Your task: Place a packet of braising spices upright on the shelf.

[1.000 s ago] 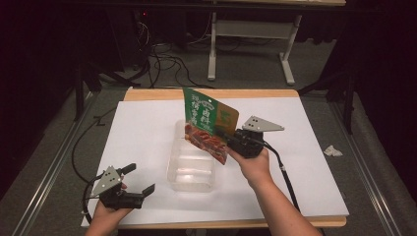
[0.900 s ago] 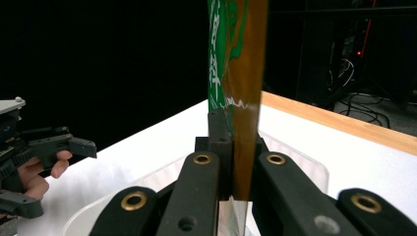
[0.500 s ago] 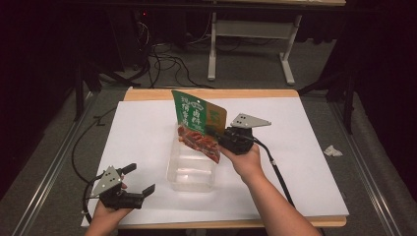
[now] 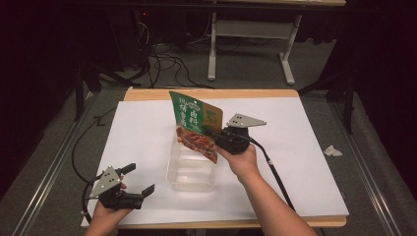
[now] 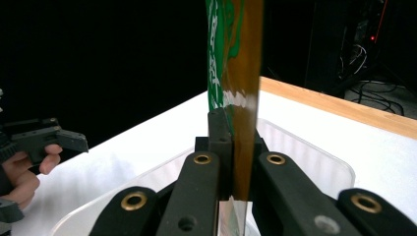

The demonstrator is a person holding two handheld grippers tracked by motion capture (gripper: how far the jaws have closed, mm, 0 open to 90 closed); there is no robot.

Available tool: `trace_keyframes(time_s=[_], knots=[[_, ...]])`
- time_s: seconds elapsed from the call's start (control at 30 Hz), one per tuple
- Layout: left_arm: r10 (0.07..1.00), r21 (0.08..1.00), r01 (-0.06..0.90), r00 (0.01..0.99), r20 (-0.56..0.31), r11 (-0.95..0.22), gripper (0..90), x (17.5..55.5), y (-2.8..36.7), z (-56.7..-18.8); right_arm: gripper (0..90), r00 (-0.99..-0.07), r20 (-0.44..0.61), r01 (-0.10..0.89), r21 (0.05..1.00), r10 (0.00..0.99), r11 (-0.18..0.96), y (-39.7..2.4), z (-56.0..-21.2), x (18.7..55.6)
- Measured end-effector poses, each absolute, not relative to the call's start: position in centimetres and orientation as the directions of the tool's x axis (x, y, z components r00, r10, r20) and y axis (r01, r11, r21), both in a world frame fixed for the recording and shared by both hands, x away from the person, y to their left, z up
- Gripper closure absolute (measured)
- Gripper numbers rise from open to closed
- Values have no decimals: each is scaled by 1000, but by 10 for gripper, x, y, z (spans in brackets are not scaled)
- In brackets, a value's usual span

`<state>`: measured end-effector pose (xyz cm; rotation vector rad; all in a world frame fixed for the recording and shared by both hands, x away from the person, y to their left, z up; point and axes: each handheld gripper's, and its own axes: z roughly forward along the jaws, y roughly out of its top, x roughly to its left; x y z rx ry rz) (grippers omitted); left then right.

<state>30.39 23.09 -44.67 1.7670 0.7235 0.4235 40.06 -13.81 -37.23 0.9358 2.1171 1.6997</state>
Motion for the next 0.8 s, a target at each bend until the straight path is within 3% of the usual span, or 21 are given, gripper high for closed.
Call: trace_keyframes(time_s=[0.8], knots=[[659,945,261,749,-69,-197,9,305,231,-447,900,-734,169,314,943,658,107,-133,-383,405]])
